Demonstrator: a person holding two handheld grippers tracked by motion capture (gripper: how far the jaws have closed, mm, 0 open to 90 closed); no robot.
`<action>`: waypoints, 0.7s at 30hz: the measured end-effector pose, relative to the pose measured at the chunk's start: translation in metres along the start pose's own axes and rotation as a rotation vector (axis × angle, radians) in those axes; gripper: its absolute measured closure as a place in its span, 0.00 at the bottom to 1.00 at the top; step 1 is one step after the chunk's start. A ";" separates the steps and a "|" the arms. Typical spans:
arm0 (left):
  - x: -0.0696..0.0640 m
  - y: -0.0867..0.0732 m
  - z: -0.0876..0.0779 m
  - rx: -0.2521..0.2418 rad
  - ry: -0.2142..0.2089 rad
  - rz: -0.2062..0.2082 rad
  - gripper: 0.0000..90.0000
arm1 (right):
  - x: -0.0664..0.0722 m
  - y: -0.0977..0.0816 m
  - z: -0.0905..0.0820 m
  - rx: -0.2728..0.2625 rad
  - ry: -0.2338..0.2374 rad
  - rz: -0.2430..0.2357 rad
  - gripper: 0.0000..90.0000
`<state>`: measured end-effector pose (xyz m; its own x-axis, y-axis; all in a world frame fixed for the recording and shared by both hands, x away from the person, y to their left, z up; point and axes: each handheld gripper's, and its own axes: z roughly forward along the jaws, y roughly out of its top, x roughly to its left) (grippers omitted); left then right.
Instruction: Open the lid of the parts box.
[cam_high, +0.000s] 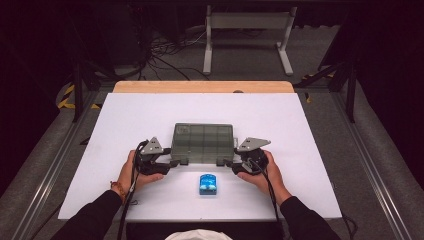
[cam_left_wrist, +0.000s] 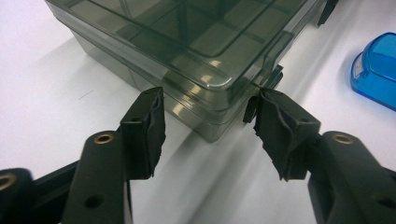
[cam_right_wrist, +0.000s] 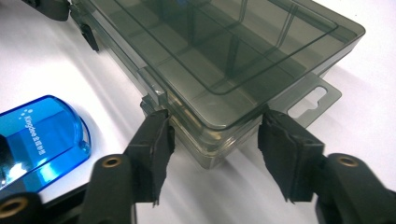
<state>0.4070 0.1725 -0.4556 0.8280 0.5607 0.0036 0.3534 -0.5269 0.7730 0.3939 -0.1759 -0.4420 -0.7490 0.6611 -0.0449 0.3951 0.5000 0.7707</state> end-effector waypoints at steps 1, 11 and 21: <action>0.000 0.000 0.000 0.001 0.003 -0.004 0.51 | 0.000 0.000 0.000 0.002 -0.005 -0.003 0.51; -0.002 -0.002 -0.002 0.008 0.014 0.001 0.58 | 0.003 -0.006 -0.004 -0.012 -0.016 -0.022 0.62; -0.004 -0.001 -0.005 -0.002 0.026 0.021 0.63 | 0.004 -0.008 -0.006 -0.016 -0.026 -0.044 0.67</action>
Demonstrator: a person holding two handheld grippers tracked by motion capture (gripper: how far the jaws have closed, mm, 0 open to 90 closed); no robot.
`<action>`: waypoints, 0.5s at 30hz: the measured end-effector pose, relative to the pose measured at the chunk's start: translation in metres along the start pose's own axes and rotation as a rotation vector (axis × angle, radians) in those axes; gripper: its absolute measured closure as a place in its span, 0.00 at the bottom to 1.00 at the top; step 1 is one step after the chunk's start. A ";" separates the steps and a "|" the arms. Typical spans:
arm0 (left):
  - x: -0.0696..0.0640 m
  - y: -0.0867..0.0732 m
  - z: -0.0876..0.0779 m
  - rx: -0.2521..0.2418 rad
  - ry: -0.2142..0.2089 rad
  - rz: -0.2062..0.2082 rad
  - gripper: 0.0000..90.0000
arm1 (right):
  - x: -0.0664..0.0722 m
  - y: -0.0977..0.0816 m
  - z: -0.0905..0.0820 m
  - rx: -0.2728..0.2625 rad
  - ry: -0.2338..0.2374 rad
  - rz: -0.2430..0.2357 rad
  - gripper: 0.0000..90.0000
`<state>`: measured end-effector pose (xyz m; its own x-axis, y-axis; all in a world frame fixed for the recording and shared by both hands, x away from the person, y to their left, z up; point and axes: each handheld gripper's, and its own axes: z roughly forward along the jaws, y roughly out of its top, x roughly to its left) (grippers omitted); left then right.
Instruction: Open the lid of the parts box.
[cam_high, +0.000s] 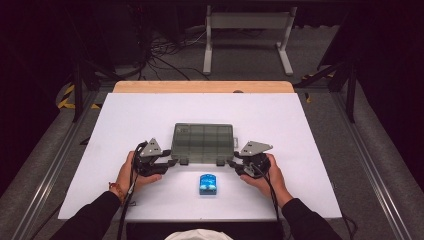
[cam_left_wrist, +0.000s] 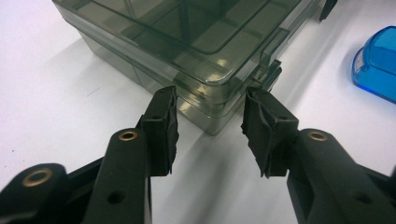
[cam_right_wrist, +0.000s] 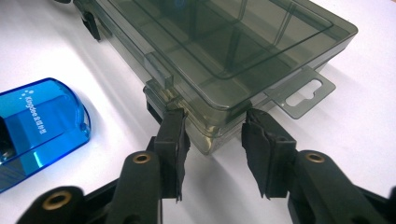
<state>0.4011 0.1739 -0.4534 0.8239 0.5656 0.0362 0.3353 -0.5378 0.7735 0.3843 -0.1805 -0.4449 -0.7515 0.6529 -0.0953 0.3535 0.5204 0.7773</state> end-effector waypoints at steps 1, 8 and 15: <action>0.000 0.000 0.000 0.000 0.000 0.000 0.64 | 0.000 0.000 0.000 0.000 0.000 0.000 0.67; 0.000 0.000 0.000 0.001 -0.003 0.008 0.64 | 0.000 0.000 -0.001 -0.001 -0.007 0.005 0.70; 0.000 0.000 0.000 0.003 -0.002 0.012 0.64 | 0.001 0.000 -0.002 -0.006 -0.013 0.004 0.72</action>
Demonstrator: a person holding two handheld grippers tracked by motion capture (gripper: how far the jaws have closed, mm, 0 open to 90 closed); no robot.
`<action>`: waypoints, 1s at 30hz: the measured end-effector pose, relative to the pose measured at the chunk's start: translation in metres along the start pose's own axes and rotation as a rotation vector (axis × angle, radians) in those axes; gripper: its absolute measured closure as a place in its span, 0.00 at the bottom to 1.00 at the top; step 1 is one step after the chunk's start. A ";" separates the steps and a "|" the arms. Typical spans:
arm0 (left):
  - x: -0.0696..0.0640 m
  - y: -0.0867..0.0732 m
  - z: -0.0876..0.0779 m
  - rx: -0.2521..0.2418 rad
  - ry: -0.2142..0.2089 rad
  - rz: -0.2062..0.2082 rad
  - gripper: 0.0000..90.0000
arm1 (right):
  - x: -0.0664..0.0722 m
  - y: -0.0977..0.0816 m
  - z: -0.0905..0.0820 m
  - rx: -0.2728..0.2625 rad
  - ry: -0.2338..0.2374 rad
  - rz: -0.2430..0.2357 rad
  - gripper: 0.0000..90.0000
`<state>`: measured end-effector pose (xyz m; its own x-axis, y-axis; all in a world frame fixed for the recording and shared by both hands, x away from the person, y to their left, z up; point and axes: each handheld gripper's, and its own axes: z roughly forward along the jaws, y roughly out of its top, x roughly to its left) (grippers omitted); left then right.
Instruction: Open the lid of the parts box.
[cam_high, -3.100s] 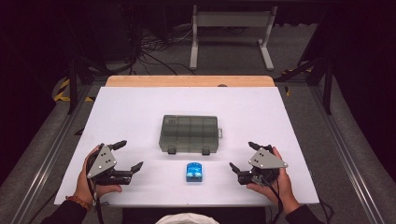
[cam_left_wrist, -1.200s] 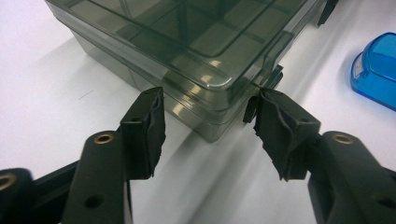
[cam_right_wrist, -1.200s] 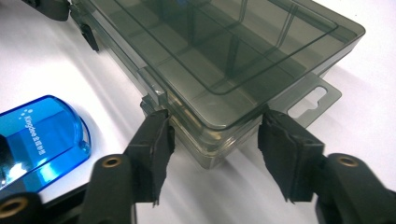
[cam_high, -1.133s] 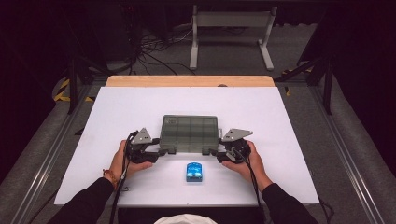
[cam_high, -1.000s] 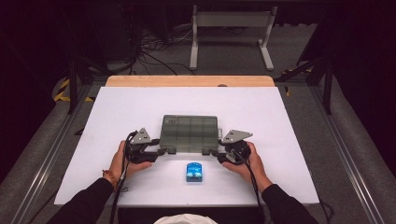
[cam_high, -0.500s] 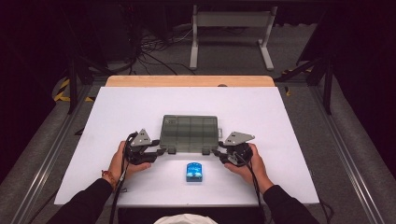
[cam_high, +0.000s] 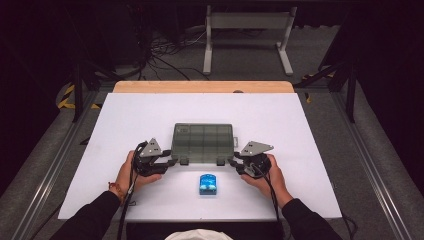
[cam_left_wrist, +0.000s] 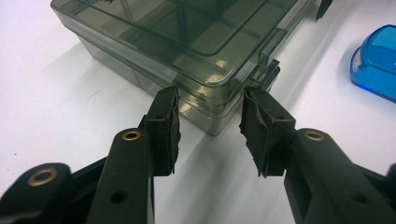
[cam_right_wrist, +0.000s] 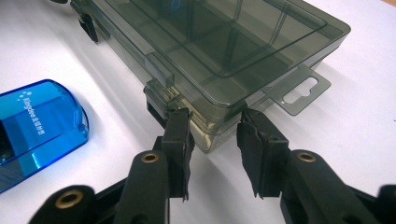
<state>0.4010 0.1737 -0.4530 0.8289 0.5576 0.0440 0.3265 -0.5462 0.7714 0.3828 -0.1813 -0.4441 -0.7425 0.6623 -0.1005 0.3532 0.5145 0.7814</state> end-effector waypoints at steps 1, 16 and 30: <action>0.000 0.000 0.000 0.002 0.002 0.003 0.64 | 0.000 0.000 0.000 -0.001 -0.001 -0.001 0.72; -0.002 0.001 -0.012 -0.022 0.007 0.027 0.80 | 0.000 0.000 -0.008 -0.035 -0.018 -0.003 0.81; -0.002 0.001 -0.019 -0.048 0.048 0.040 1.00 | -0.003 0.001 -0.013 -0.051 -0.026 -0.025 1.00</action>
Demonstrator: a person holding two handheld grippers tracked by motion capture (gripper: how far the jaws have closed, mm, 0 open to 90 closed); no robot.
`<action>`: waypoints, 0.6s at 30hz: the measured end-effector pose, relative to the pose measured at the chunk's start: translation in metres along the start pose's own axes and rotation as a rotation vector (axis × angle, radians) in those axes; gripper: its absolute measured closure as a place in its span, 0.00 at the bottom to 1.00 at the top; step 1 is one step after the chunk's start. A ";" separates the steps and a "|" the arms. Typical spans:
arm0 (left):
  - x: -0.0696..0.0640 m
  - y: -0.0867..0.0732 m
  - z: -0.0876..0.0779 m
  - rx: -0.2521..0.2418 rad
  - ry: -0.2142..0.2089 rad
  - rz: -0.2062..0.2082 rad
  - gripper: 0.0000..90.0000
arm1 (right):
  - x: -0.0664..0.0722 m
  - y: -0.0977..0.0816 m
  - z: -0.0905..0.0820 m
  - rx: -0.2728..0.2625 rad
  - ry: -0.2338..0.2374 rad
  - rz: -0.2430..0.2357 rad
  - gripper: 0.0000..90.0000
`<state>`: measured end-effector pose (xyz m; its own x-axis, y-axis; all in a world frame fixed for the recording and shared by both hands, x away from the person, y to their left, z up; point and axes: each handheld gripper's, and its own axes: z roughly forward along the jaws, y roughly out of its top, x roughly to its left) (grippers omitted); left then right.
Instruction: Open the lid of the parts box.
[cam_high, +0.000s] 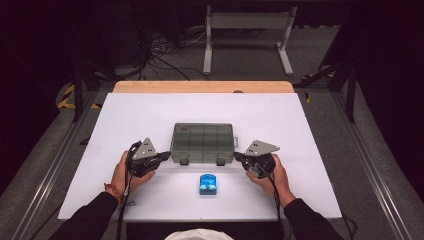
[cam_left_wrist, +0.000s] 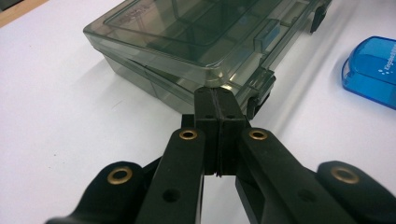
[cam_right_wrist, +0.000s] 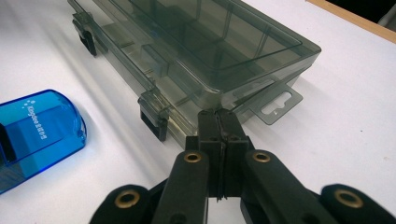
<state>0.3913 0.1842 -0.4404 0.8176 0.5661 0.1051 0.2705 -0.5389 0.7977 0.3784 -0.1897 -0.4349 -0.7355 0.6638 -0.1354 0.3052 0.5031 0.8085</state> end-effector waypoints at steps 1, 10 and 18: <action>0.000 0.000 0.000 0.000 -0.001 -0.002 1.00 | 0.000 0.000 0.000 -0.001 -0.001 0.000 1.00; 0.000 0.001 -0.002 -0.019 0.008 0.007 0.97 | -0.003 0.000 0.002 -0.019 -0.042 0.019 0.84; -0.001 0.001 -0.003 -0.032 0.047 0.004 0.82 | -0.003 0.001 0.002 -0.031 -0.064 0.010 0.78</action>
<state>0.3893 0.1849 -0.4378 0.7937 0.5931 0.1353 0.2506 -0.5214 0.8156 0.3818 -0.1900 -0.4352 -0.6918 0.7035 -0.1628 0.2927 0.4792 0.8275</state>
